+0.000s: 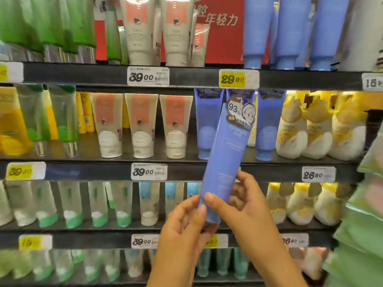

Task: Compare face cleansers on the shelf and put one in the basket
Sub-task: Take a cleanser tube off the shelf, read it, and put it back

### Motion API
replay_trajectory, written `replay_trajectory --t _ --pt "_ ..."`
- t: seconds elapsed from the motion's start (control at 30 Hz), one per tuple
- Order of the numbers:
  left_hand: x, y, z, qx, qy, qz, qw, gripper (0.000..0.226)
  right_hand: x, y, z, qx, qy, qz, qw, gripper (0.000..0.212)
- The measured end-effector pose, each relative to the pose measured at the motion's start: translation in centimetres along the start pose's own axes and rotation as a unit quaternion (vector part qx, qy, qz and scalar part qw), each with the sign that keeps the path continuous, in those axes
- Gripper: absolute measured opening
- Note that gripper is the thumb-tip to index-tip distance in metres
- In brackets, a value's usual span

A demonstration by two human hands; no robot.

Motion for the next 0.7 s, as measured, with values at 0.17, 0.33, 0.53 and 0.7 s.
replay_trajectory --t 0.17,0.33,0.53,0.7 --pt "-1.3 -2.2 3.5 -0.056 0.023 0.055 0.997 0.050 0.1 2.2 3.5 0.056 0.012 -0.024 0.998 0.045" --pt "-3.0 -2.9 6.5 -0.091 0.044 0.085 0.991 0.044 0.9 3.5 6.6 0.093 0.002 -0.082 0.992 0.043" --pt "-4.8 -3.1 9.5 -0.156 0.052 0.137 0.977 0.037 1.8 5.0 8.4 0.121 0.045 -0.117 0.985 0.027" --pt "-6.0 -2.7 11.2 -0.200 0.034 0.179 0.963 0.038 2.8 4.7 9.5 0.129 0.070 -0.138 0.979 0.034"
Point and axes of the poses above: each hand's wrist, its own z-axis away from the middle knuckle, its own x-axis out of the palm, y = z × x, the point moved 4 cm from there along -z, towards the middle knuckle, and after that the axes turned 2 degrees about -y, right-handed, at the moved point
